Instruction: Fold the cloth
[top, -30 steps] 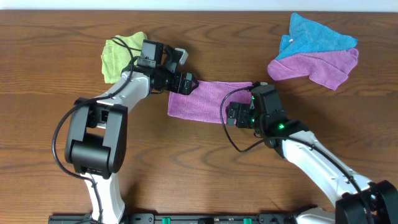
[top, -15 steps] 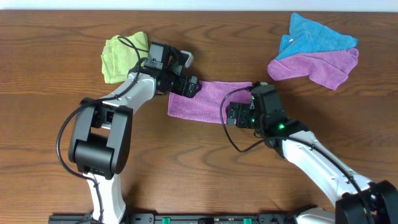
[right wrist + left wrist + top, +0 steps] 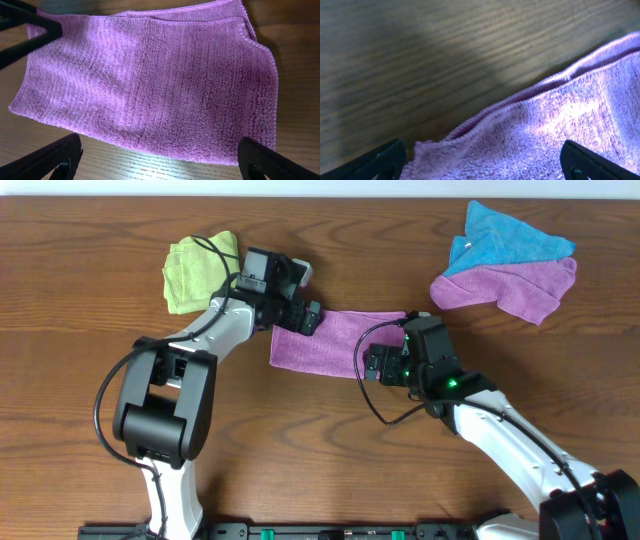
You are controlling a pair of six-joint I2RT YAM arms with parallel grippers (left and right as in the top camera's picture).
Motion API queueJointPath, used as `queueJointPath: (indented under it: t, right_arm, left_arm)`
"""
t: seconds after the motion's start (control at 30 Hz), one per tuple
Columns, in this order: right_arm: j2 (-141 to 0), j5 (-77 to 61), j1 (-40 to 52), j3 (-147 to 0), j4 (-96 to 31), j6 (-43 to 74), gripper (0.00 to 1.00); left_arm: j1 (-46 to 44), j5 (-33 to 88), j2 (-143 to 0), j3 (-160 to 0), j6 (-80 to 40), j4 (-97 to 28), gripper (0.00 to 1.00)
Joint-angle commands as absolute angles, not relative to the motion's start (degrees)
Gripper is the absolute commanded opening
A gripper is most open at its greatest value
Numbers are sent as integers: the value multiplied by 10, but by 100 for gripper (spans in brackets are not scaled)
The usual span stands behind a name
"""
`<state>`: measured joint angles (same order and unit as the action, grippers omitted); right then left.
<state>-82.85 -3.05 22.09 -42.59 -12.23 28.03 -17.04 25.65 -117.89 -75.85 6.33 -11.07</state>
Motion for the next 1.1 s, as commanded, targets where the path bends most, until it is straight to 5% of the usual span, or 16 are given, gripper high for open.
queueJointPath:
  t: [0.0, 0.1, 0.2, 0.23, 0.33, 0.5, 1.07]
  right_arm:
    - [-824, -28, 217, -433, -122, 274, 99]
    - [-824, -28, 217, -433, -122, 274, 99]
    - [-824, -28, 217, -433, -123, 274, 99]
    - [-824, -28, 217, -433, -123, 274, 99]
    - [-824, -28, 217, -433, -123, 274, 99]
    - [-824, -29, 217, -433, -123, 274, 99]
    - [-824, -28, 217, -433, -124, 274, 99]
  left_arm:
    - [-174, 260, -1197, -768, 74, -116, 86]
    - [-174, 266, -1206, -768, 73, -116, 62]
    - [-174, 260, -1206, -768, 73, -113, 25]
    - [-174, 250, -1206, -768, 72, -111, 24]
    - [-174, 220, -1206, -771, 73, -111, 29]
    - [-172, 169, -1206, -791, 73, -119, 75]
    - [-171, 161, -1206, -842, 151, -242, 65]
